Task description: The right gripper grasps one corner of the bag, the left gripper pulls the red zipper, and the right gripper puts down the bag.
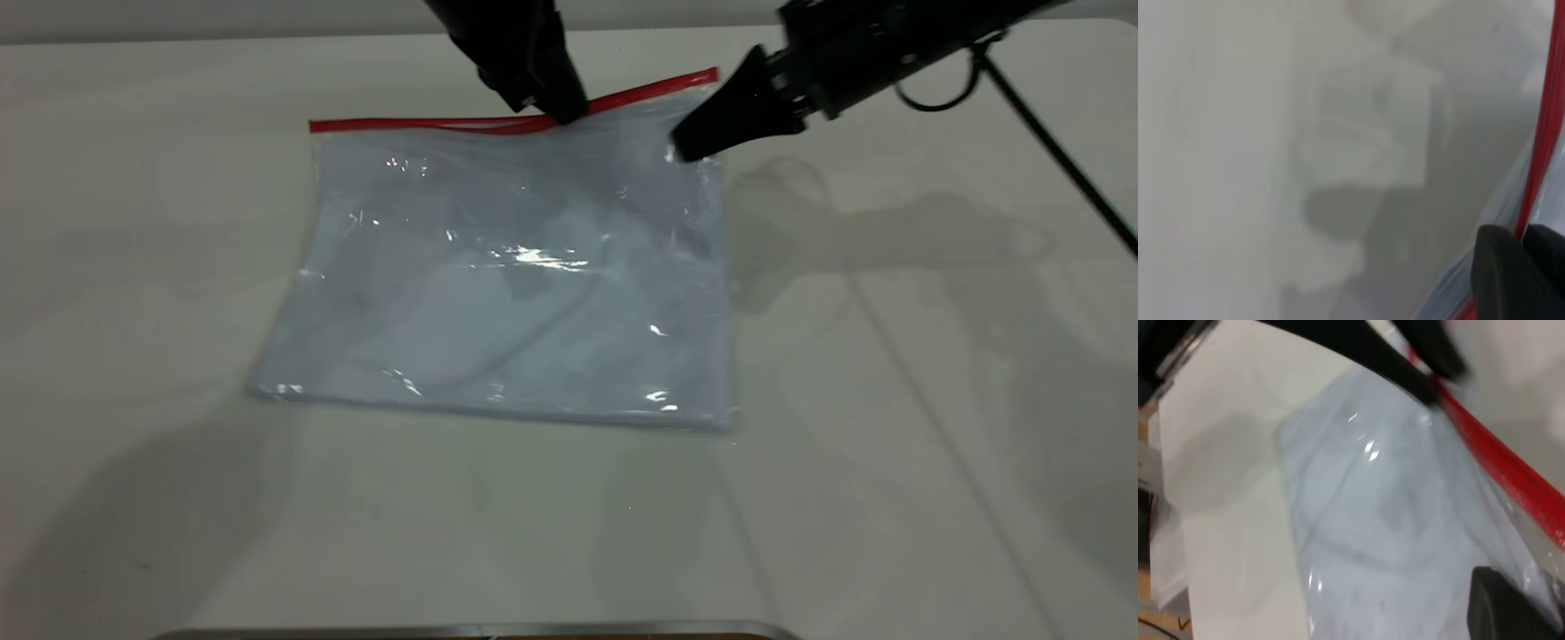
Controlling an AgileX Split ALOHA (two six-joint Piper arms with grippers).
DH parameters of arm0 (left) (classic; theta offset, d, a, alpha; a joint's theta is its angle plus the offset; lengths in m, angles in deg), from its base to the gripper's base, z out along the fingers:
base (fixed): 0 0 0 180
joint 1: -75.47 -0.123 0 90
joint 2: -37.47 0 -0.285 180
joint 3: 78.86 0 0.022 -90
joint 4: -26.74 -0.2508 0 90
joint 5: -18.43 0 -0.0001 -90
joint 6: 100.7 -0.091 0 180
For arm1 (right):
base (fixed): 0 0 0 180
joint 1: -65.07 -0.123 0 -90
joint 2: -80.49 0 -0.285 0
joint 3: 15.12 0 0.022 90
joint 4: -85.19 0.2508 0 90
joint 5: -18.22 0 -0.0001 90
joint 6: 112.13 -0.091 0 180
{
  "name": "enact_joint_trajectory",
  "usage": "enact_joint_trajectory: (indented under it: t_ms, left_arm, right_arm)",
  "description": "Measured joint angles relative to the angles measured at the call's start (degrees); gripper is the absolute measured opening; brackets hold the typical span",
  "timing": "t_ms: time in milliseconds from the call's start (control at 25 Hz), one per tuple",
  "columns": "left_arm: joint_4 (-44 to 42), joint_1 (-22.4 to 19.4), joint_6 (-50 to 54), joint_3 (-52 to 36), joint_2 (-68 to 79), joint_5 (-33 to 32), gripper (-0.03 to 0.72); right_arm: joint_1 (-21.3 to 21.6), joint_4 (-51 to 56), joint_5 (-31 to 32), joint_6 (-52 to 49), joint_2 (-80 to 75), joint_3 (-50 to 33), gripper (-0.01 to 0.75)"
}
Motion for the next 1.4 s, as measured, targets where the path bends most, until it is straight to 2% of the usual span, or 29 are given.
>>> enact_joint_trajectory:
  t_ms: [360,600,840,920,1000,1120,1240,1320,1400]
  left_arm:
    - [-9.47,-3.62,7.30,0.04,0.00,-2.37,0.061]
    - [-14.60,-5.68,11.51,0.04,0.00,-3.67,0.061]
    - [-15.60,-6.24,13.01,0.04,0.00,-3.32,0.065]
    - [-15.60,-6.10,13.06,0.04,0.00,-3.18,0.087]
    - [-16.01,-6.10,13.32,0.04,0.00,-3.18,0.133]
    - [-16.63,-6.21,17.54,0.04,-0.34,-3.07,0.268]
    - [-19.21,-6.21,26.46,0.74,-2.28,-3.84,0.403]
    - [-23.21,-6.21,35.31,1.82,-4.64,-6.05,0.470]
    - [-28.41,-6.21,43.60,3.21,-7.58,-10.01,0.520]
  right_arm:
    - [8.39,-2.71,-0.58,-4.06,0.00,0.00,0.044]
    - [11.21,-3.82,-3.80,-5.73,0.00,0.00,0.045]
    - [11.40,-3.74,-4.48,-5.79,0.00,0.00,0.072]
    - [11.40,-3.74,-4.87,-5.84,0.00,0.00,0.129]
    - [11.60,-4.62,-5.54,-6.21,0.00,0.36,0.225]
    - [12.09,-7.42,-5.91,-7.63,0.66,1.55,0.431]
    - [12.09,-10.95,-5.97,-10.45,3.07,2.88,0.627]
    - [12.09,-13.42,-6.23,-13.35,6.04,3.55,0.681]
    - [12.09,-15.85,-6.48,-16.09,10.52,4.37,0.692]
